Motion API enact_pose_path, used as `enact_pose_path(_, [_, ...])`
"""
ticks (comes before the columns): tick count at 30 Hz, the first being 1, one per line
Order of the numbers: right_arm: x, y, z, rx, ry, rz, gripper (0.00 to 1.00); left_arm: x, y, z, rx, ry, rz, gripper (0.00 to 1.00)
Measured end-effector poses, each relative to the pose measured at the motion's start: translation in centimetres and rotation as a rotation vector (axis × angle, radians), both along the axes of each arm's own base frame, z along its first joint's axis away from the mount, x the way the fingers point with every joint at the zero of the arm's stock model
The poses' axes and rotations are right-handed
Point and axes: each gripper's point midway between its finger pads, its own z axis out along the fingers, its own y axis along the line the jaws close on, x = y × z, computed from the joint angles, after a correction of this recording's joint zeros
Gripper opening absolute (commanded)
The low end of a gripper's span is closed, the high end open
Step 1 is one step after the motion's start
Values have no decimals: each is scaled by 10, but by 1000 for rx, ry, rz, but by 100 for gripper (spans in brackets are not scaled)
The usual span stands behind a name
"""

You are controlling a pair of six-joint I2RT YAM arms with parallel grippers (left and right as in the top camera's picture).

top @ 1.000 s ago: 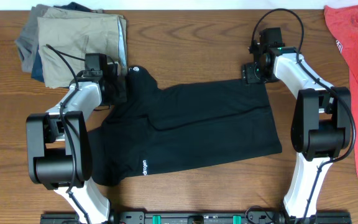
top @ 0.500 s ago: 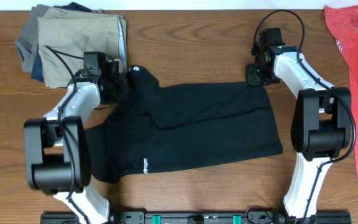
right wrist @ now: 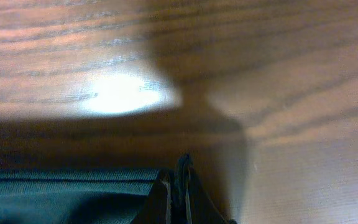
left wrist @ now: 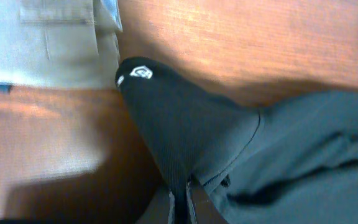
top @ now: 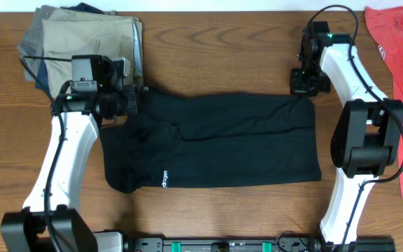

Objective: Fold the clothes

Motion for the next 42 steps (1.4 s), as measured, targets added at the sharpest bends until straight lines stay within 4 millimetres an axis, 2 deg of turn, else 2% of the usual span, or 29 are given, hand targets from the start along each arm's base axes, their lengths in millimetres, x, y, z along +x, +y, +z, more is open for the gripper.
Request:
enact_pose_path(6, [-18,-1,18,-3,81,-7,1,-29,-1,0,-4,91,0,6])
enact_pose_path(14, [-45,-6,22,-32,191,-23,1,-59,0,-7,5,210,8,6])
enact_pose_path(21, [-72,-14,30,-81,305,-24,1,-84,17,-18,53,337,72,6])
enact_pose_path(27, [-83,-17,33,-97,349,-20,1,-103,27,-22,83,420,104,6])
enact_pose_path(29, [-87,-17,35,-100,366,-19,6,-108,31,-24,103,441,111,6])
enact_pose_path(31, [-92,-18,37,-103,389,-20,18,-114,34,-25,125,464,116,6])
enact_pose_path(33, [-97,-18,39,-108,412,-23,21,-119,37,-26,146,487,121,6])
enact_pose_path(38, [-106,-19,43,-114,453,-19,12,-125,41,-29,169,508,130,6])
enact_pose_path(42, [-107,-18,43,-106,455,-22,8,-138,41,-40,169,560,141,6])
